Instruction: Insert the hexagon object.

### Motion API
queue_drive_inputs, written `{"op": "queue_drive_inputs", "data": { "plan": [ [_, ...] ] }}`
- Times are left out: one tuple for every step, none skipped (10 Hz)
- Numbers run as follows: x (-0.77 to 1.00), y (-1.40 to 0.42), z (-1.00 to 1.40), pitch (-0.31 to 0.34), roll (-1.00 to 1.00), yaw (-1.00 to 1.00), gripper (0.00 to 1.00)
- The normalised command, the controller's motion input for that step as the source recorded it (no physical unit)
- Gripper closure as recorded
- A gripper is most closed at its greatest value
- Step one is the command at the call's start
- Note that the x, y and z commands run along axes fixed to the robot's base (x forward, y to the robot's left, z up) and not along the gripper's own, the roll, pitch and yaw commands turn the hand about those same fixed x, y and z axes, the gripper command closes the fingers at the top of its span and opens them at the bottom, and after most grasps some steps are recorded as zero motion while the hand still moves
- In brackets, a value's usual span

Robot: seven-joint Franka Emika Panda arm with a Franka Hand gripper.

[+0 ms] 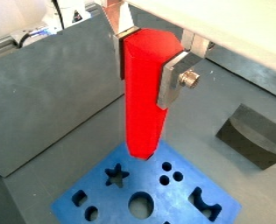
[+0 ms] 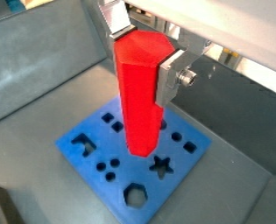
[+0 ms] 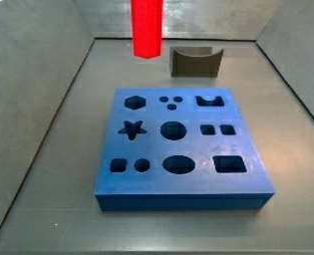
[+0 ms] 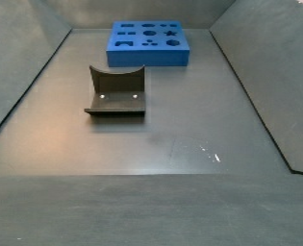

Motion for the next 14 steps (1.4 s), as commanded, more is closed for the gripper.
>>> {"op": "queue_drive_inputs", "data": {
  "plan": [
    [-0.21,0.43,-0.98,-0.014,0.12,0.00,1.00],
    [-0.27,0.42,-0.96,-0.020,0.13,0.00,1.00],
    [-0.13,0.24,-1.00,-0.060,0.10,0.00,1.00],
    [0.00,0.05,-0.97,-0.141,0.00,0.00,1.00],
    [0.00,0.00,-0.89,-0.167,0.01,0.00,1.00],
    [0.00,0.00,-0.79,-0.124,0.07,0.00,1.00],
    [0.00,0.00,-0.47,0.010,0.19,0.00,1.00],
    [0.00,0.00,-0.39,0.049,0.22,0.00,1.00],
    [0.00,0.00,-0.42,0.000,0.13,0.00,1.00],
    [-0.01,0.00,-0.35,0.000,0.05,0.00,1.00],
    [0.00,0.00,-0.35,0.000,0.01,0.00,1.00],
    [0.02,0.00,-0.52,-0.003,0.00,0.00,1.00],
    [0.00,0.00,-0.92,-0.167,-0.01,0.00,1.00],
    [0.00,0.00,-0.93,-0.169,-0.01,0.00,1.00]
  ]
}}
